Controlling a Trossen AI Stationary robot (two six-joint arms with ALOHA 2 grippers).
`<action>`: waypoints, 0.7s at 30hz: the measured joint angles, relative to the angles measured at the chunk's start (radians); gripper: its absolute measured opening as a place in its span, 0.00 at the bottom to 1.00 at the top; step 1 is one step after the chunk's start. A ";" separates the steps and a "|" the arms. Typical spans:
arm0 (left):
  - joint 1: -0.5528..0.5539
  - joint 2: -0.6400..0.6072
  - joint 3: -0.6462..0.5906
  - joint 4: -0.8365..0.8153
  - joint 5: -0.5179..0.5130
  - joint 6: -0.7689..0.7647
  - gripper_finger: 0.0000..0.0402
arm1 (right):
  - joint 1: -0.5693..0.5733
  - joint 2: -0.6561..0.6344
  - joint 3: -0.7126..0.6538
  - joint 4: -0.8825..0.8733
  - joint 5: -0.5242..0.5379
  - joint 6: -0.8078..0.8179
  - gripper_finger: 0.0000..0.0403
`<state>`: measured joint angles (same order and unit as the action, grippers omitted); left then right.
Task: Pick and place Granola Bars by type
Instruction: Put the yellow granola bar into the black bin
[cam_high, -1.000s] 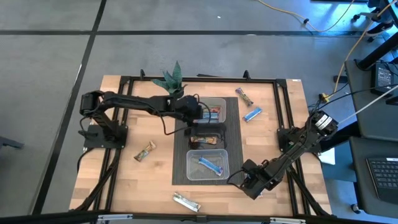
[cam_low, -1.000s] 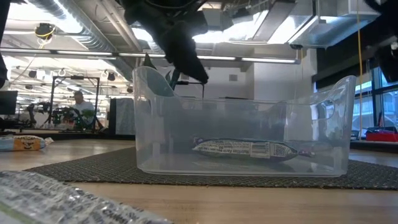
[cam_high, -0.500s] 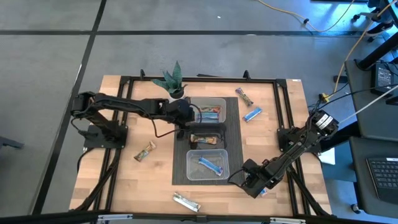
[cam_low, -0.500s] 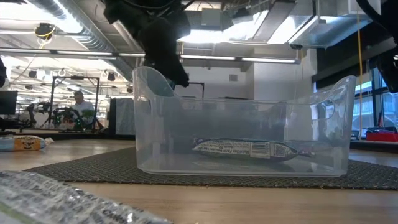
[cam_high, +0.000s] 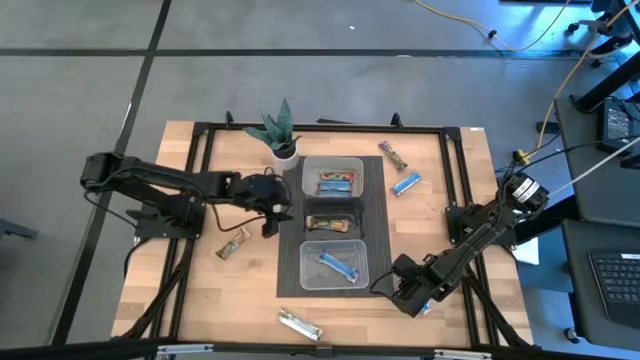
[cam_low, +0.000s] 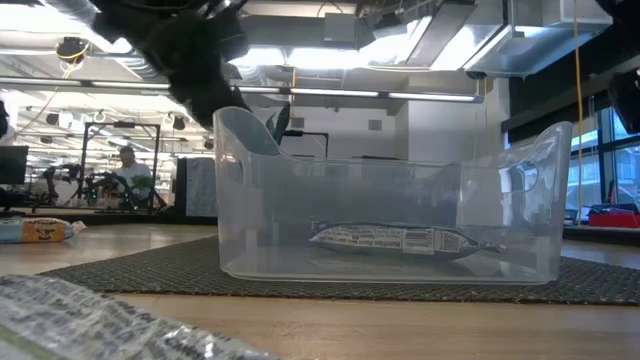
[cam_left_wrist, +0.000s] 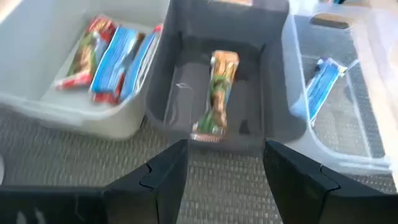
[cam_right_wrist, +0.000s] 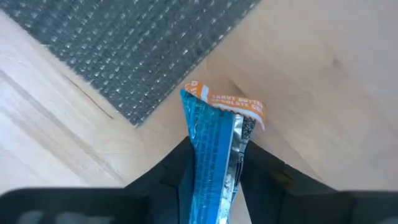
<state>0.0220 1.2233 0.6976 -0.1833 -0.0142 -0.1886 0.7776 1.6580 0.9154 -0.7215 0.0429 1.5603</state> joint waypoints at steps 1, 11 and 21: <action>-0.007 -0.013 -0.015 0.000 -0.018 -0.017 0.49 | 0.000 -0.009 0.000 -0.013 0.005 -0.001 0.27; -0.060 -0.071 -0.098 -0.033 -0.075 -0.090 0.49 | -0.005 -0.109 0.000 -0.101 0.070 -0.058 0.26; -0.104 -0.067 -0.101 -0.223 -0.069 -0.323 0.49 | -0.144 -0.253 0.008 -0.112 0.333 -0.360 0.26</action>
<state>-0.0824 1.1561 0.5964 -0.4067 -0.0833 -0.5120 0.6336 1.4053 0.9235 -0.8334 0.3760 1.2007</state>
